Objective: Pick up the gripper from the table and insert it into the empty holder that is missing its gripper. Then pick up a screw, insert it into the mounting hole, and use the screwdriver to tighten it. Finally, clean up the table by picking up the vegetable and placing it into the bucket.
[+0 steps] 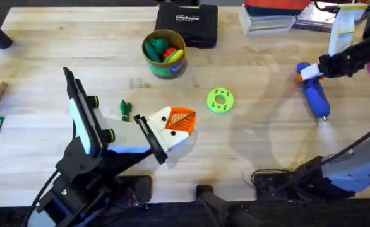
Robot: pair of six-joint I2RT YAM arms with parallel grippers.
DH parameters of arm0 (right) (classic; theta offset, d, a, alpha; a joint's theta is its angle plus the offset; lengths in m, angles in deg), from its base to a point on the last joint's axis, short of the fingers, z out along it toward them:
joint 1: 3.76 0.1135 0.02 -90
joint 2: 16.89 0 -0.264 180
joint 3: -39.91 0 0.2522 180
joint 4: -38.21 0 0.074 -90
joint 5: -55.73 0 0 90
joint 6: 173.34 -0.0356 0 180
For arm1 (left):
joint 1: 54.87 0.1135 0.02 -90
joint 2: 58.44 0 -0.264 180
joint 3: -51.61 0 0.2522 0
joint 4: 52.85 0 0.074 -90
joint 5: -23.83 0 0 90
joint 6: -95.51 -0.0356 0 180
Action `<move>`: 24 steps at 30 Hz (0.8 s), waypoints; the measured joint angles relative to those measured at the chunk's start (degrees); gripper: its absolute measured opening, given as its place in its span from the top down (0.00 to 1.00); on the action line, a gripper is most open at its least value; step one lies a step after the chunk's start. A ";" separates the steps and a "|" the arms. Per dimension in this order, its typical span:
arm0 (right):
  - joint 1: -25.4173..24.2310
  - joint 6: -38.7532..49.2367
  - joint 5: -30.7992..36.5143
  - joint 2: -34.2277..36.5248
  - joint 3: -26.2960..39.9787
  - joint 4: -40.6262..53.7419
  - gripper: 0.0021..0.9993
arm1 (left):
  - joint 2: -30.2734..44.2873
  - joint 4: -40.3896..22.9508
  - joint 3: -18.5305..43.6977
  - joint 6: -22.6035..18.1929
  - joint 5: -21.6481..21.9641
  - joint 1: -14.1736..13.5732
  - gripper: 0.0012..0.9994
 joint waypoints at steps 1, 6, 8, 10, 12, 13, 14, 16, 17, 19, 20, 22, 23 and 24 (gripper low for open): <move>0.00 0.09 -0.05 -0.02 0.00 -0.02 0.78 | 0.00 0.00 0.00 0.00 0.00 0.00 1.00; 0.00 -0.11 -0.11 -0.02 0.03 0.04 0.98 | 0.00 0.00 0.00 0.00 0.00 0.00 1.00; 0.00 -0.26 -0.09 0.00 0.23 0.27 0.97 | 0.00 0.00 0.00 0.00 0.02 0.00 1.00; 0.02 -0.69 -0.09 -0.02 0.79 0.57 0.97 | 0.00 0.00 0.00 0.00 0.02 0.00 1.00; 0.00 -1.11 -0.09 -0.09 2.03 0.52 0.97 | 0.00 0.00 0.00 0.00 0.02 0.00 1.00; 0.00 -1.37 -0.09 -0.32 2.81 0.35 0.97 | 0.00 0.00 0.00 0.00 0.02 0.00 1.00; 0.02 -1.66 -0.08 -0.96 3.42 -0.01 0.97 | 0.00 0.00 0.00 0.00 0.01 0.00 1.00; 0.02 -2.74 -0.07 -3.49 4.09 -0.97 0.97 | 0.00 0.00 0.00 0.00 0.02 0.00 1.00; 0.00 -3.36 -0.09 -5.05 4.26 -1.39 0.97 | 0.00 0.00 0.00 0.00 0.02 0.00 1.00; 0.00 -4.95 -0.09 -8.79 4.63 -2.23 0.97 | 0.00 0.00 0.00 0.00 0.02 0.00 1.00; 0.00 -5.92 -0.09 -10.92 4.87 -2.67 0.97 | 0.00 0.00 0.00 0.00 0.02 0.00 1.00; 0.00 -7.26 -0.15 -14.64 5.28 -3.04 0.97 | 0.00 0.00 0.00 0.00 0.02 0.00 1.00; 0.00 -7.74 -0.15 -16.17 5.36 -3.00 0.97 | 0.00 0.00 0.00 0.00 0.02 0.00 1.00; 0.00 -8.16 -0.22 -18.02 5.44 -2.77 0.97 | 0.00 0.00 0.00 0.00 0.02 0.00 1.00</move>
